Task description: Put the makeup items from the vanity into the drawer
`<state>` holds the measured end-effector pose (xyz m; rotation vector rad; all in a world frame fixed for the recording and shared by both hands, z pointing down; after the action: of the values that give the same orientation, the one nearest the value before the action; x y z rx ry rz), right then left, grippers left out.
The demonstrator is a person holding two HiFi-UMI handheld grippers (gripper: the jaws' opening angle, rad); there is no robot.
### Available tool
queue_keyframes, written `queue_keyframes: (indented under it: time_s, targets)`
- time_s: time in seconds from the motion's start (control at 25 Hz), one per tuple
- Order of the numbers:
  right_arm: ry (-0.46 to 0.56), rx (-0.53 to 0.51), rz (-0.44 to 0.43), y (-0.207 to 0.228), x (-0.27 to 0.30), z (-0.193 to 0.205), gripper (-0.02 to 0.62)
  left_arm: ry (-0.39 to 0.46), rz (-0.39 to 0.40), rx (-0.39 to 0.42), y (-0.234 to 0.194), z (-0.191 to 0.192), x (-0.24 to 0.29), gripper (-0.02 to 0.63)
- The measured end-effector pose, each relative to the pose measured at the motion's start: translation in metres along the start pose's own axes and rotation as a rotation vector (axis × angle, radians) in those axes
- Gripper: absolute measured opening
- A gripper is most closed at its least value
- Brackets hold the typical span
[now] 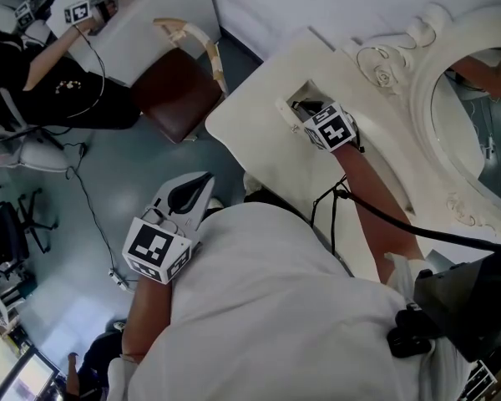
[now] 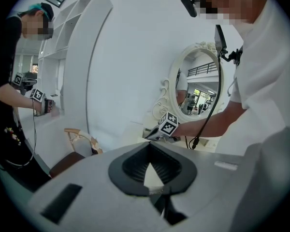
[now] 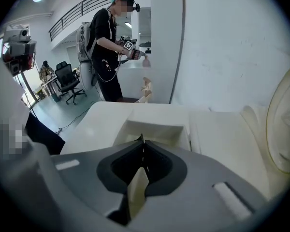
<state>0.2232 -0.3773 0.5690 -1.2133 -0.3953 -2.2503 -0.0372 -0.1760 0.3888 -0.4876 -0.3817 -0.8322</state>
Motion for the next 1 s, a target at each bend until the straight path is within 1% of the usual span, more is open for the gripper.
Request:
queue_keyframes:
  time_s: [0.24, 0.68, 1.0]
  targets:
    - [-0.014, 0.006, -0.008, 0.002, 0.007, 0.002, 0.015, -0.002, 0.003, -0.001, -0.002, 0.001, 0.003, 0.002]
    - [-0.050, -0.014, -0.025, 0.000, 0.010, 0.000, 0.032, -0.005, 0.012, 0.001, -0.010, -0.002, 0.000, 0.002]
    - [-0.031, 0.001, -0.007, -0.002, -0.002, -0.002, 0.058, 0.005, 0.025, 0.015, -0.015, -0.003, -0.009, 0.002]
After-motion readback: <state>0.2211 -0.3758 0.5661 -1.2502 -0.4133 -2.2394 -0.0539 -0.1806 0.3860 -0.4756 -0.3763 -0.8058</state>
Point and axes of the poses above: the fingertips, and each gripper's own axes: x forward along the fingers, y to its right, z out of its underside, the point moved 8 cm from there along -x, backward along the fingers
